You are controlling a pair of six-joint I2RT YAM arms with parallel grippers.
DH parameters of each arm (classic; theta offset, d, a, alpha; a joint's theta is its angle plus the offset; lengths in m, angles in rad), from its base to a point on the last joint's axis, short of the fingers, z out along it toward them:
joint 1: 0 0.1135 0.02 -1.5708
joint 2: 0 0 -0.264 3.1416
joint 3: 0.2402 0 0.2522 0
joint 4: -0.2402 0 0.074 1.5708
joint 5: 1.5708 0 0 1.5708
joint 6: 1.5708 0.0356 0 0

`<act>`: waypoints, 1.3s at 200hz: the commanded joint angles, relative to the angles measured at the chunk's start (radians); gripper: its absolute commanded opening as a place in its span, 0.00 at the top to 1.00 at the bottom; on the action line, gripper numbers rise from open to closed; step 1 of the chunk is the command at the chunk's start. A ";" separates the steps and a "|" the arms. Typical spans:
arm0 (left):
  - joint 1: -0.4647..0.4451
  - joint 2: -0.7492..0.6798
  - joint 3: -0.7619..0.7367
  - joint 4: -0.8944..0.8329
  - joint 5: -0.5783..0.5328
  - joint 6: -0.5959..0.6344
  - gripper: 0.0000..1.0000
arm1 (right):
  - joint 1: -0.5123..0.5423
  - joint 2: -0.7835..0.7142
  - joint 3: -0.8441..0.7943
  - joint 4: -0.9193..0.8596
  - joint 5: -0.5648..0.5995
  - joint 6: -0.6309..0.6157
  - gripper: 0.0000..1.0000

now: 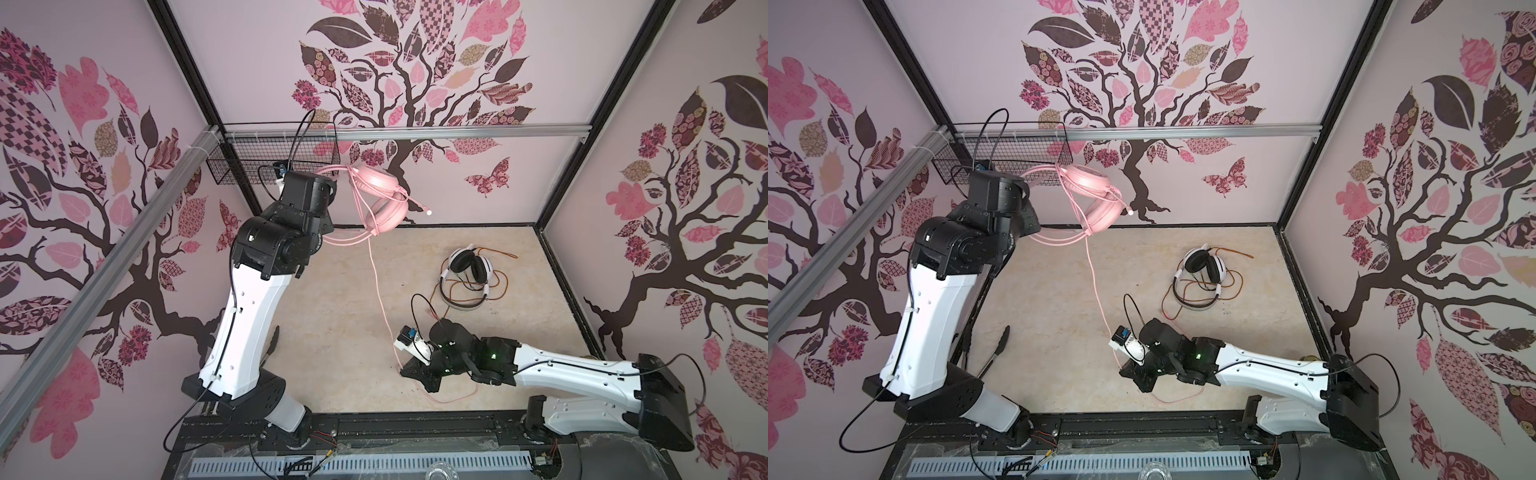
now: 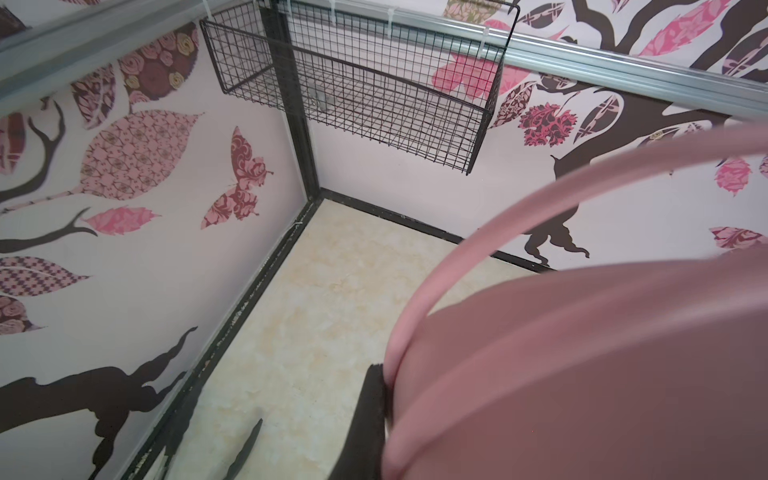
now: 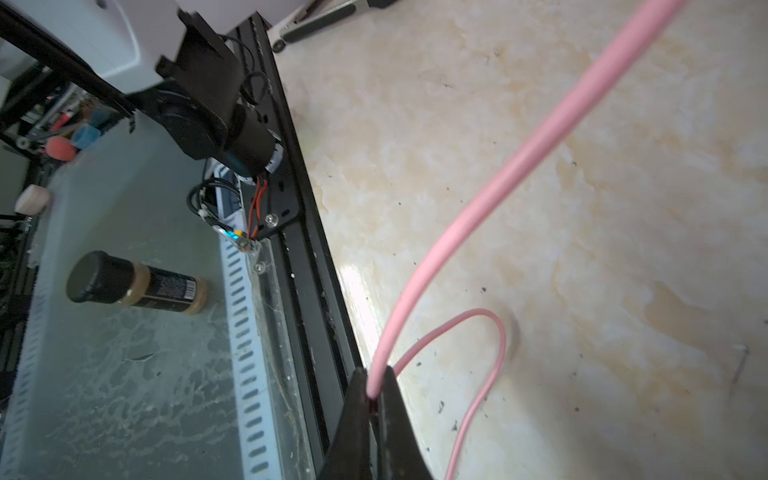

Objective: Wrap the headphones

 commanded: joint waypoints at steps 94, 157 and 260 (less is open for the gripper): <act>0.067 0.042 -0.015 0.006 -0.302 -0.047 1.00 | 0.071 -0.109 0.232 -0.417 0.361 -0.143 1.00; 0.050 0.088 -0.167 -0.102 -0.632 -0.039 1.00 | 0.070 -0.148 0.460 -0.607 0.638 -0.215 1.00; -0.245 -0.099 -0.685 0.155 -0.471 0.253 1.00 | 0.015 -0.157 0.636 -0.444 0.886 -0.413 1.00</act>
